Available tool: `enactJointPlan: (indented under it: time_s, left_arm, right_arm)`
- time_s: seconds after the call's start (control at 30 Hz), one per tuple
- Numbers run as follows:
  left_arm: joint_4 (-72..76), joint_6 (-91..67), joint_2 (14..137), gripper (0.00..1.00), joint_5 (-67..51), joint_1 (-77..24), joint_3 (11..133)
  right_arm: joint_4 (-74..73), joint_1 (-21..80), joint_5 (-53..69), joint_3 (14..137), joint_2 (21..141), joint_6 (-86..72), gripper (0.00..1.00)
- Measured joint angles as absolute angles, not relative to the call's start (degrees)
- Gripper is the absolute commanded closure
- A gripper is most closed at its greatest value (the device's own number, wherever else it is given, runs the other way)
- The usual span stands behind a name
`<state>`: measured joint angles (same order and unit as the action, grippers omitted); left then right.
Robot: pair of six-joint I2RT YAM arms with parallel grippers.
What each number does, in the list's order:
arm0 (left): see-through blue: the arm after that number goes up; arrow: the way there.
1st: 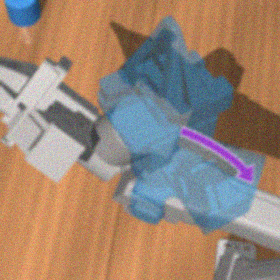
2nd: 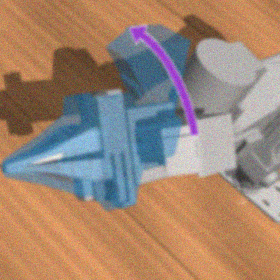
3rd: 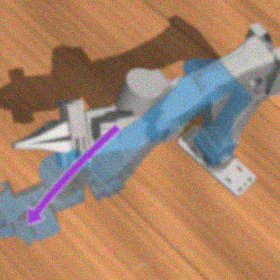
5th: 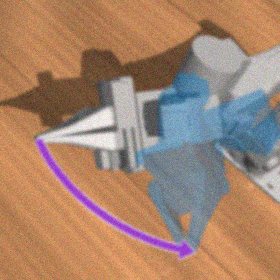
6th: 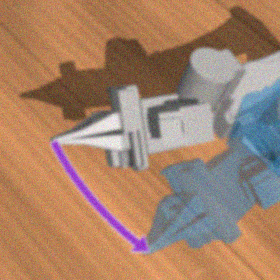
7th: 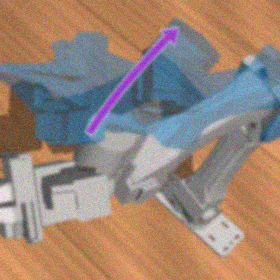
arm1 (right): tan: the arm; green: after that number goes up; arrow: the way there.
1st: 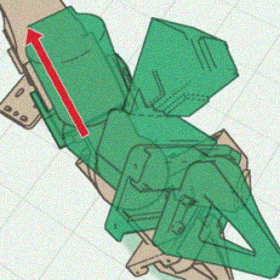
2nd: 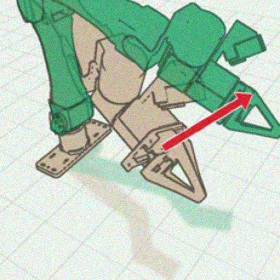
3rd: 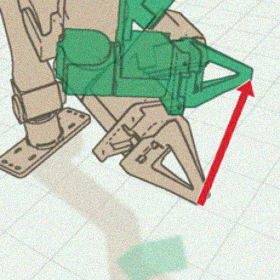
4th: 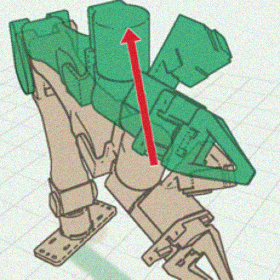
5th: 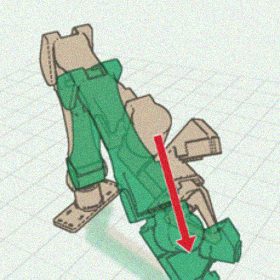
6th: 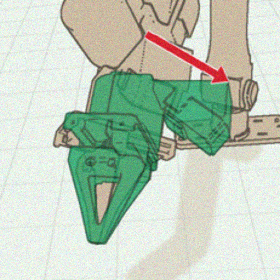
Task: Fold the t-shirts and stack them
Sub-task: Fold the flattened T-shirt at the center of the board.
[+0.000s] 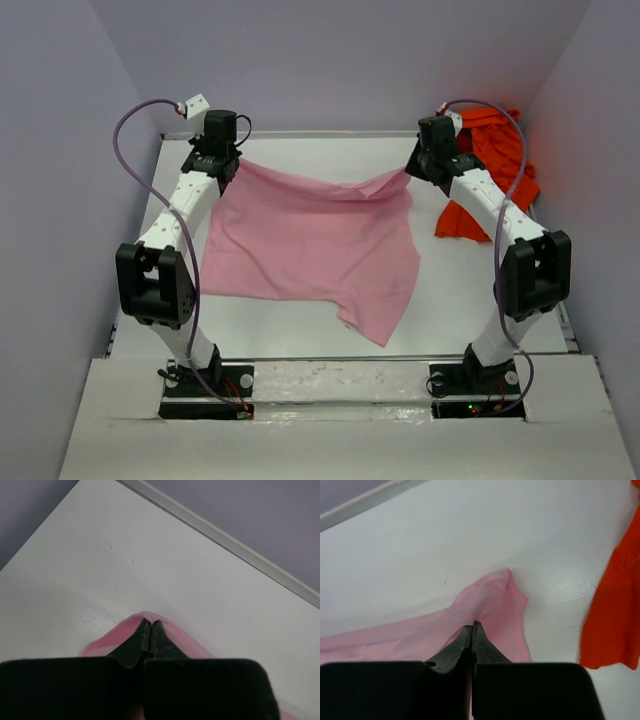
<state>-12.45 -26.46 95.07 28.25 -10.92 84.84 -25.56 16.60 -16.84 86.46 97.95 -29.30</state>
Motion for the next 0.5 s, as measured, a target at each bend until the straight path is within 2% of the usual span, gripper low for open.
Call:
enactJointPlan:
  time_s: [0.2, 0.5]
  left_arm:
    - [-11.31, -25.69, 98.65, 1.00, 28.18, -10.81, 86.50]
    - [-10.15, -26.30, 102.48, 1.00, 27.14, -9.08, 85.08]
  right_arm:
    - [-23.92, 16.60, -16.67, 94.17, 104.64, -27.83, 1.00]
    - [-23.07, 16.60, -16.71, 95.24, 109.25, -27.68, 1.00]
